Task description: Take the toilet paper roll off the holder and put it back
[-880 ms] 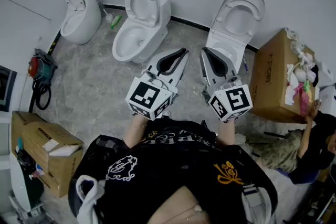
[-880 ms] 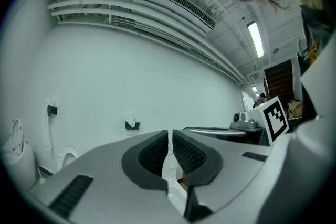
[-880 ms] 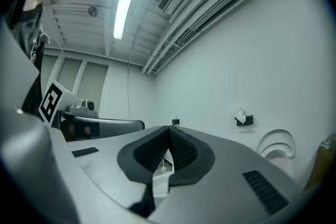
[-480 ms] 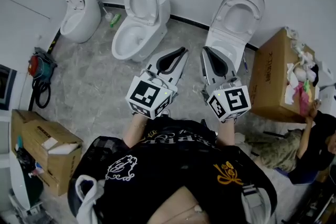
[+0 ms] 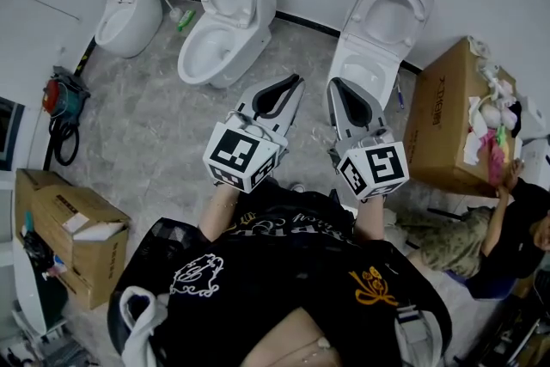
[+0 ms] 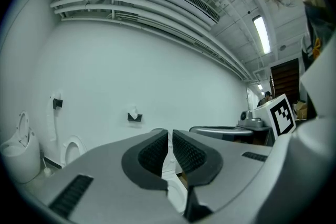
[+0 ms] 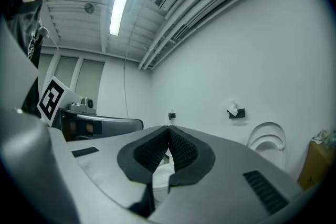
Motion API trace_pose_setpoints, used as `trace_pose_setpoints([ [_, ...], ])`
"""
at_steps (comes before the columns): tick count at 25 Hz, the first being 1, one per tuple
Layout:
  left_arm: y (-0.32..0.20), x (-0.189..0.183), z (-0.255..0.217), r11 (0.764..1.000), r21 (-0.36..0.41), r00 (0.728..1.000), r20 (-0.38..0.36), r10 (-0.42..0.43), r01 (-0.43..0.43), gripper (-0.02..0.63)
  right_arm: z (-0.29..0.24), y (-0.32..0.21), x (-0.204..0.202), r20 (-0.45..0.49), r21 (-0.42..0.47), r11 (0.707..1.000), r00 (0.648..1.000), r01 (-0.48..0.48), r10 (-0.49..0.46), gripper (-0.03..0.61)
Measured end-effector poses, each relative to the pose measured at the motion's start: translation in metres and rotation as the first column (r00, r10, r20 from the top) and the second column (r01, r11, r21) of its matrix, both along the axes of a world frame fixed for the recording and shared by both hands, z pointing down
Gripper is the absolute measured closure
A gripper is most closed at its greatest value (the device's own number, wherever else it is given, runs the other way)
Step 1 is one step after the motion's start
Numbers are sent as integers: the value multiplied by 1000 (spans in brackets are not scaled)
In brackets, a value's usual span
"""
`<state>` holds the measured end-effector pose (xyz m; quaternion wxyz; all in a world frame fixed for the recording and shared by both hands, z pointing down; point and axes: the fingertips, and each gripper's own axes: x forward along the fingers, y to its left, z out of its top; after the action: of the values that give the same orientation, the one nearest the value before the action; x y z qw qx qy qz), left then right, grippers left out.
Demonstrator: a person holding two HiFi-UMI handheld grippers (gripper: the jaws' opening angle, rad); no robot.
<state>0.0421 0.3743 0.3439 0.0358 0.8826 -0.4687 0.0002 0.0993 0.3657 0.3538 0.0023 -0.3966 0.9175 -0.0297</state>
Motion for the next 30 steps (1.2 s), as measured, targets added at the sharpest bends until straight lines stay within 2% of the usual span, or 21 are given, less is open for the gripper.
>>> trace_pose_setpoints([
  [8,14,17,22,998,-38,999,15,-41,42,575,22,12,27,6,-51,999,1000,7,-7,565],
  [18,7,7,23,995,-48,995,36,-90,92,575,27,4,24,40,-76,996,999,37,-34,565],
  [24,-23,-3,31,995,-59,996,39,-84,86,575,36,-25,15,36,-97,994,999,41,-38,563],
  [30,-85,-18,36,997,-54,998,27,-51,52,575,40,-87,-1,24,-99,995,1000,20,-17,560],
])
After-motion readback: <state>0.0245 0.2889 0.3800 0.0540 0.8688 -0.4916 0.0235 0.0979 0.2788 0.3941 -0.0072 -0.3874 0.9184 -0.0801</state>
